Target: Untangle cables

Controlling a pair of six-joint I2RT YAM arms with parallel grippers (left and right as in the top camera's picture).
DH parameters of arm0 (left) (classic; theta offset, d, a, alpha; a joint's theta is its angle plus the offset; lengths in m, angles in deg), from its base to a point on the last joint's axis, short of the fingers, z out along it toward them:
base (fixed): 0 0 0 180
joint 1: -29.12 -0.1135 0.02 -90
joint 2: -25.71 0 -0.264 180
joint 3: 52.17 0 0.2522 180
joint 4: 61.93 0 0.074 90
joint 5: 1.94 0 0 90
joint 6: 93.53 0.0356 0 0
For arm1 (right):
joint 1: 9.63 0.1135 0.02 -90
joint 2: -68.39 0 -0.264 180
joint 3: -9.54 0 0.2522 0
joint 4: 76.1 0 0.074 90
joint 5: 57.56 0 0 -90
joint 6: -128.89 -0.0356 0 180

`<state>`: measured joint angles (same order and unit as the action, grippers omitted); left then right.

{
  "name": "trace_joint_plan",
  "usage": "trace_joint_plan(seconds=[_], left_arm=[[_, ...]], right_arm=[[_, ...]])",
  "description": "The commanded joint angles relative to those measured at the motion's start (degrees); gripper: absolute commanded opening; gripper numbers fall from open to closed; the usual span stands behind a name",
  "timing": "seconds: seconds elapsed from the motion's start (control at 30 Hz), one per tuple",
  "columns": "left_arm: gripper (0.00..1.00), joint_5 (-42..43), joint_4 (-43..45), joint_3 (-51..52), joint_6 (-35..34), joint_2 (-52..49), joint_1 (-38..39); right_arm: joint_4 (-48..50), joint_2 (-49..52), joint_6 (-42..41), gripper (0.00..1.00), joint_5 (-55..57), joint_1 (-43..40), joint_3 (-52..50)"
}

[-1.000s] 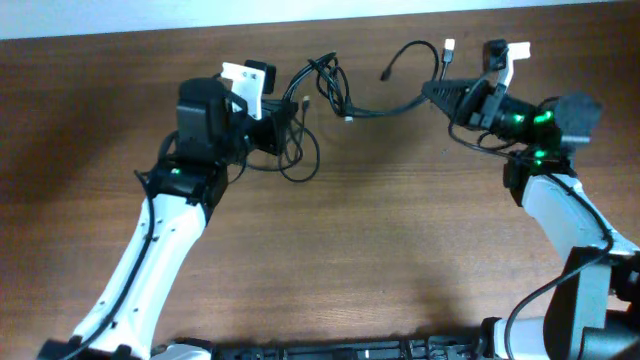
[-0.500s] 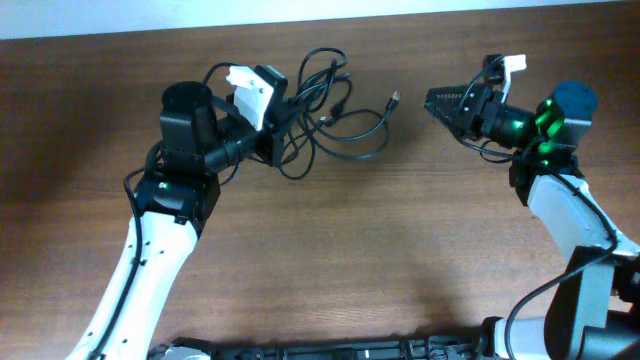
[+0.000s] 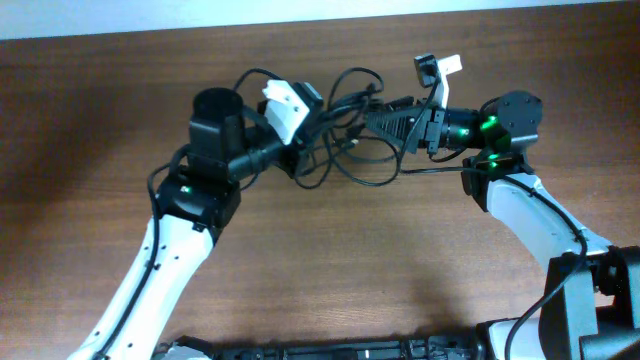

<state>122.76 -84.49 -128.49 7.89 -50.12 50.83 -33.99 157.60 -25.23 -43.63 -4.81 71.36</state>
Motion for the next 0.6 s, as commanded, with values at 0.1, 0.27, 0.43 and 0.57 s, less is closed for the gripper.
trace_joint_plan(seconds=[0.1, 0.27, 0.43, 0.57], left_arm=[[0.0, -1.7, 1.07, -0.81, 1.14, 0.5, 3.78], [0.0, -8.61, 1.46, -0.81, 0.57, -0.33, 4.39], [0.0, -28.79, -0.68, -0.81, -8.28, -2.12, 4.37], [0.0, -37.27, -5.46, -0.81, -10.47, -2.6, 4.37]], right_arm=[[2.27, -0.46, 0.9, 0.59, 1.36, 1.95, 0.5], [2.27, -0.46, 0.87, 0.15, 0.55, 2.82, 0.5], [4.44, -0.46, 0.59, 0.04, -1.97, 3.41, 0.5], [12.9, -0.46, -3.41, 0.04, -1.7, 2.86, 0.5]])
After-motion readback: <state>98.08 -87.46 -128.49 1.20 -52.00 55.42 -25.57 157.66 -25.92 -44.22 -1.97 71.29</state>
